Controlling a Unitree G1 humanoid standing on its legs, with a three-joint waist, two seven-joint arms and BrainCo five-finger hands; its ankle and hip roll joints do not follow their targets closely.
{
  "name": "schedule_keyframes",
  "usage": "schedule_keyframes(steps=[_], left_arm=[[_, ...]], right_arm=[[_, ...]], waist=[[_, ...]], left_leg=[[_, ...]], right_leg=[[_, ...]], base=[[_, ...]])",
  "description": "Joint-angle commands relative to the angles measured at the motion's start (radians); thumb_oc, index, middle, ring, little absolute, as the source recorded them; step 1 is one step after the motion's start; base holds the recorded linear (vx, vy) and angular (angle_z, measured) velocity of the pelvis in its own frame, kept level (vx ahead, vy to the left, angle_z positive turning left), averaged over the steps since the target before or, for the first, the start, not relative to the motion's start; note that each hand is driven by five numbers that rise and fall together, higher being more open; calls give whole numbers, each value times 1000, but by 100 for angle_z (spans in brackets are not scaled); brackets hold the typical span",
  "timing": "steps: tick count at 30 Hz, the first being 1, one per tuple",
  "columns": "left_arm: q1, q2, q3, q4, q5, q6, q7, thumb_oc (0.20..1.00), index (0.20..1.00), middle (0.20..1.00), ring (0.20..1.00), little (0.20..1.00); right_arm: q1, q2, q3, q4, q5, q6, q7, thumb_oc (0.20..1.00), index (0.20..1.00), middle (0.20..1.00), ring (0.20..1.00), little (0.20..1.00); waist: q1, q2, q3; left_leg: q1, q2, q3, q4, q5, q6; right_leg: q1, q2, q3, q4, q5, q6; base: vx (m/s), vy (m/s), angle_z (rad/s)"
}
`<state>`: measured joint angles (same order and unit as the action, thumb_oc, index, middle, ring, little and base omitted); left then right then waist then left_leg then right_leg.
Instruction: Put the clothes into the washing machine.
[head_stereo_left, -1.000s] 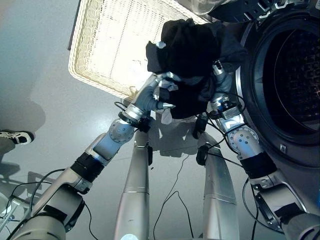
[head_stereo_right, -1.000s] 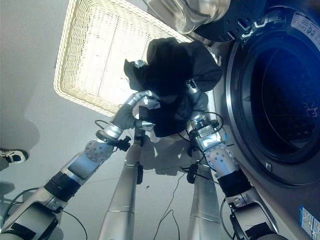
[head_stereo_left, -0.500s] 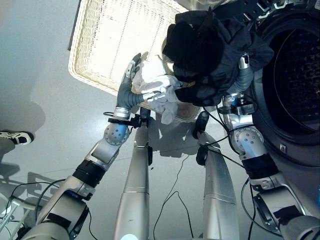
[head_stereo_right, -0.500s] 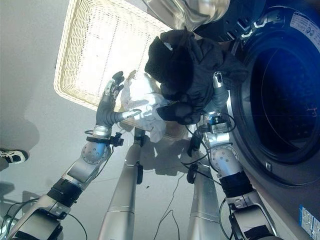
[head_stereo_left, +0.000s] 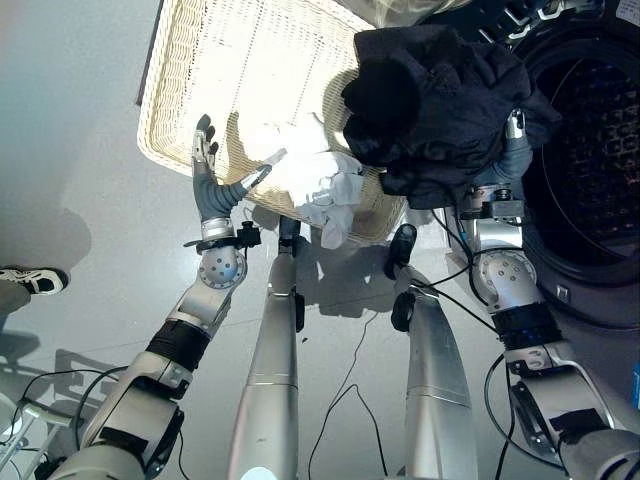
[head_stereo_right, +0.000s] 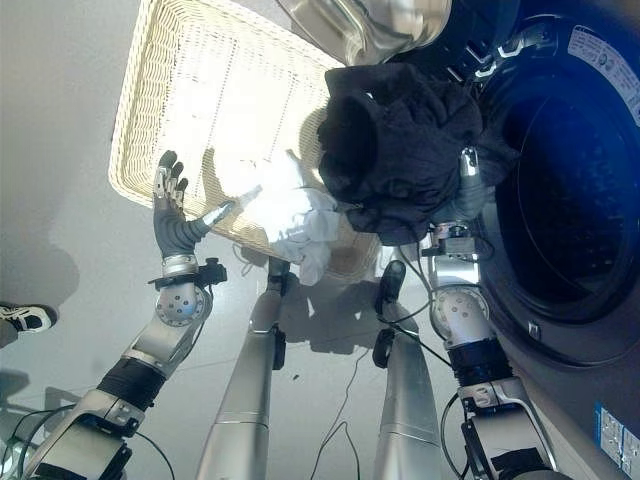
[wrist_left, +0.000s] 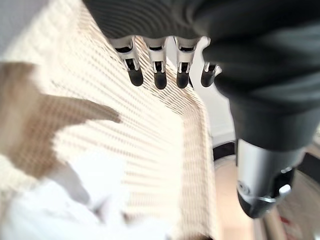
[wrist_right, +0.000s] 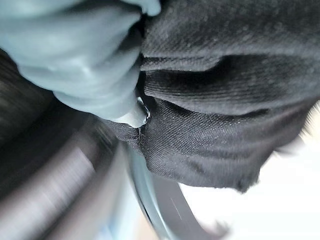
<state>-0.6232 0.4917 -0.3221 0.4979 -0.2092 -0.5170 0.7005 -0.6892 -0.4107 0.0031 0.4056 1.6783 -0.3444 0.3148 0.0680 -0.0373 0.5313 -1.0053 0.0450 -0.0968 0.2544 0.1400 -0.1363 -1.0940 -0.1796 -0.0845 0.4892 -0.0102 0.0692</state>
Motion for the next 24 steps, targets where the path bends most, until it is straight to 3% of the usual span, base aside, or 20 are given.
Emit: schedule_keyframes(steps=[1,11,16,21,24], left_arm=[[-56,6,38,26,27,-56,65,1000,1000,1000,1000,1000],[-127,29,7,186,8,-32,121,1000,1000,1000,1000,1000],[-157,32,-3,237,-3,-22,115,1000,1000,1000,1000,1000],[-179,51,-35,293,-17,-34,90,1000,1000,1000,1000,1000],[-114,84,-44,267,1,-62,97,1000,1000,1000,1000,1000]], right_arm=[[9,-101,-80,-10,17,-126,-65,200,200,200,200,200],[-63,-180,-111,236,-15,-181,-256,200,200,200,200,200],[-96,-198,-91,317,-83,-169,-350,200,200,200,200,200],[-258,-348,-38,489,-280,-212,-643,200,200,200,200,200],[-331,-505,-40,568,-304,-359,-804,200,200,200,200,200]], waist=[[-52,49,-11],[-67,39,-11],[-68,38,-11],[-58,43,-11],[-50,30,-11]], left_leg=[[1,-40,21,47,-33,56],[-5,-27,34,43,-38,48],[-3,-24,37,41,-38,44],[-4,-21,30,58,-52,42],[-5,-10,17,68,-67,42]], right_leg=[[43,30,-56,-128,160,75],[41,43,-49,-141,161,72],[44,47,-47,-145,159,70],[47,49,-46,-147,157,66],[60,53,-56,-143,150,64]], base=[[-5,35,-10],[-5,22,-9],[-8,12,-6],[0,0,0],[-12,-77,-4]])
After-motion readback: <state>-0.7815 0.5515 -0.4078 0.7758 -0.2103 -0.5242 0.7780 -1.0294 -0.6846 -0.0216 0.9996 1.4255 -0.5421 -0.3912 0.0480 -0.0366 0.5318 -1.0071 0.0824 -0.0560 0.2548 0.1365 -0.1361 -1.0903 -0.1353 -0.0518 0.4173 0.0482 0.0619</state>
